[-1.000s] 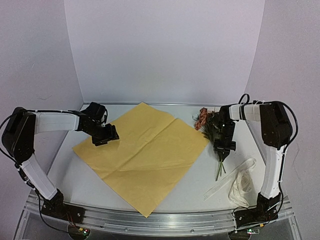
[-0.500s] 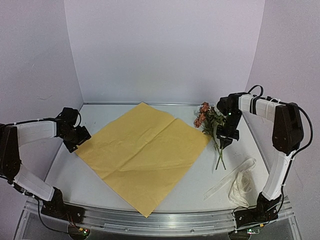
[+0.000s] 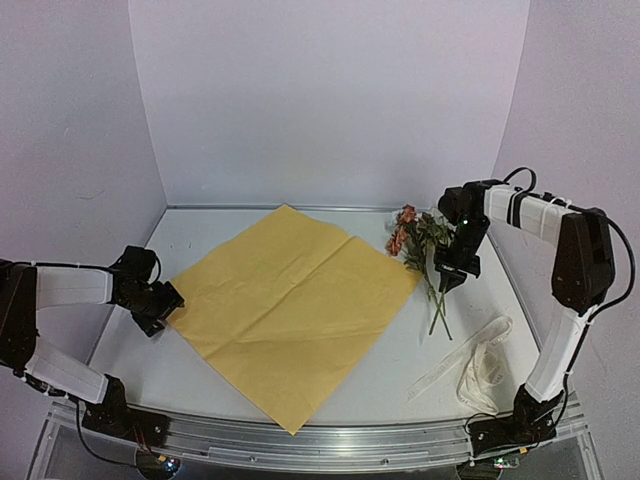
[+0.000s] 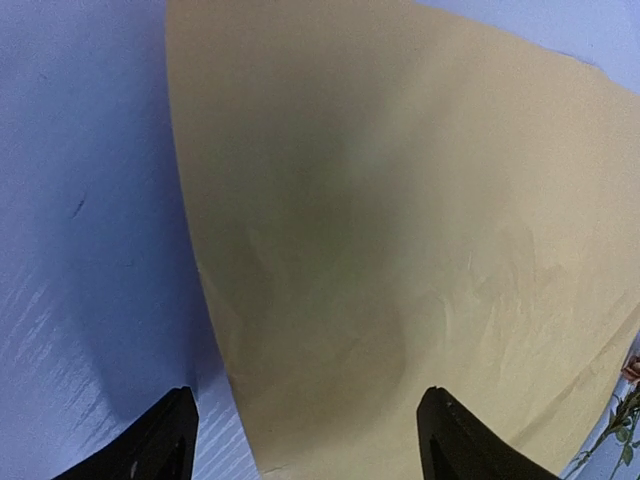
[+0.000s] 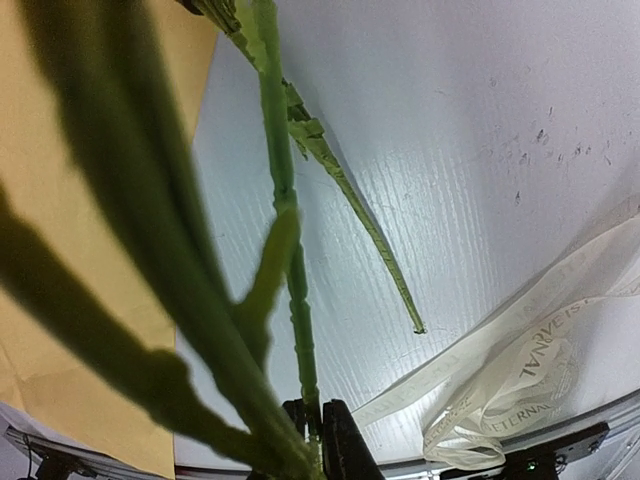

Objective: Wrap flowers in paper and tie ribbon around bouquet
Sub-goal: Move the flattened wrapping paper to the center of the board.

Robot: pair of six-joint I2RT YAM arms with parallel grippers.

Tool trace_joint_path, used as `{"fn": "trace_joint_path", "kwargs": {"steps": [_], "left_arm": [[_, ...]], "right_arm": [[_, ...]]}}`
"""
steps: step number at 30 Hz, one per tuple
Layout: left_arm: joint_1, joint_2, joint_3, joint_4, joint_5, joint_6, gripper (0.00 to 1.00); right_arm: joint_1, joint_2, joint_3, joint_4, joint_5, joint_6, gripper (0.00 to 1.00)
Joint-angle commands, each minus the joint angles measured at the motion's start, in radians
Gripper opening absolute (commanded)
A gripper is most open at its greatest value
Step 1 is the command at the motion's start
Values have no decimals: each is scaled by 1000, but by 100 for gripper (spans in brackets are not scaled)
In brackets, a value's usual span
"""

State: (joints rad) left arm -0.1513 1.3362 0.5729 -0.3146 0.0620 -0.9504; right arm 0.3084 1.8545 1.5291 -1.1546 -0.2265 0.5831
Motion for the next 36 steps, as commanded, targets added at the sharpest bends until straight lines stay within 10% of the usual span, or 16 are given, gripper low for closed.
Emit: {"fn": "trace_joint_path", "kwargs": {"steps": [1, 15, 36], "left_arm": [[4, 46, 0, 117, 84, 2, 68], [-9, 150, 85, 115, 149, 147, 18], [-84, 132, 69, 121, 143, 154, 15]], "right_arm": [[-3, -109, -47, 56, 21, -10, 0], [76, -214, -84, 170, 1, -10, 0], [365, 103, 284, 297, 32, 303, 0]]}}
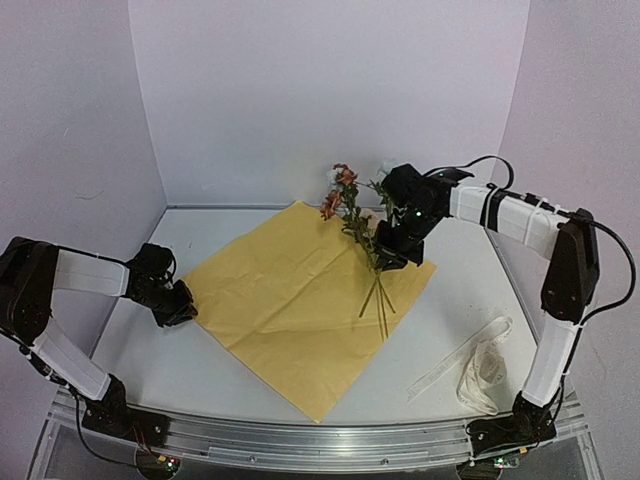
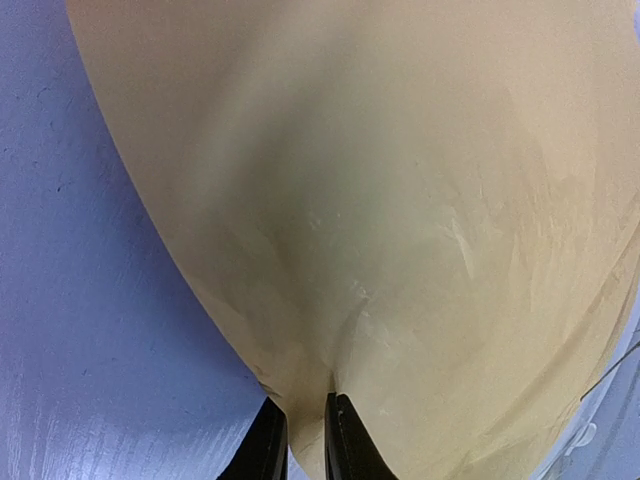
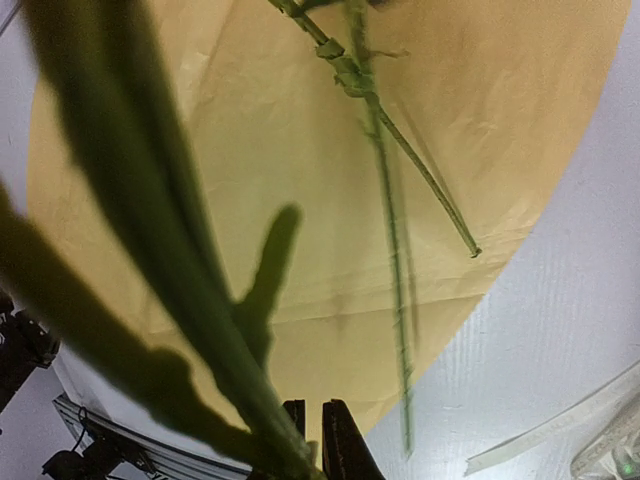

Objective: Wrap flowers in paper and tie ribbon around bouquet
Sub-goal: Move the flattened wrapping paper to the center of the board, then place the fake flower on the flattened wrapping paper.

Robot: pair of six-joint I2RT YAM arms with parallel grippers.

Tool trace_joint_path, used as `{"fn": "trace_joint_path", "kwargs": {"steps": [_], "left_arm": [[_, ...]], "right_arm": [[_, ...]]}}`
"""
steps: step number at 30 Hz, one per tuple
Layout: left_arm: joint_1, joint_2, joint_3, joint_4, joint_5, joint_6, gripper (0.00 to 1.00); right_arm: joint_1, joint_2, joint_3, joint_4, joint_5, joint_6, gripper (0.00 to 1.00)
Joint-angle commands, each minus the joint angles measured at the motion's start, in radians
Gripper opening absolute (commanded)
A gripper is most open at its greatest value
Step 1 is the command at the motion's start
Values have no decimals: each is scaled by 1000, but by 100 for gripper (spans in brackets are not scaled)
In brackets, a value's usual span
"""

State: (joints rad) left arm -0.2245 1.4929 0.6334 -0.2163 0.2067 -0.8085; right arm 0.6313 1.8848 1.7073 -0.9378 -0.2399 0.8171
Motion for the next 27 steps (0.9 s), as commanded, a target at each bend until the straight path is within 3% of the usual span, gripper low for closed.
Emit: {"fn": "trace_joint_path", "kwargs": {"steps": [1, 6, 11, 12, 15, 22, 27], "left_arm": [[-13, -28, 5, 21, -1, 13, 14], [-14, -47, -11, 5, -4, 21, 14], [-14, -68, -19, -12, -9, 41, 14], [-14, -68, -18, -13, -9, 45, 14], [-14, -64, -14, -17, -7, 55, 14], [-14, -63, 5, -43, -23, 68, 16], [-14, -112, 30, -96, -55, 89, 38]], "right_arm": [[49, 105, 124, 103, 47, 85, 0], [72, 248, 230, 155, 43, 69, 0], [72, 399, 395, 73, -95, -63, 2], [71, 424, 435, 43, -127, -82, 6], [73, 429, 422, 13, -152, -132, 34], [72, 264, 255, -11, -140, -222, 49], [31, 216, 241, -113, -57, -355, 52]]}}
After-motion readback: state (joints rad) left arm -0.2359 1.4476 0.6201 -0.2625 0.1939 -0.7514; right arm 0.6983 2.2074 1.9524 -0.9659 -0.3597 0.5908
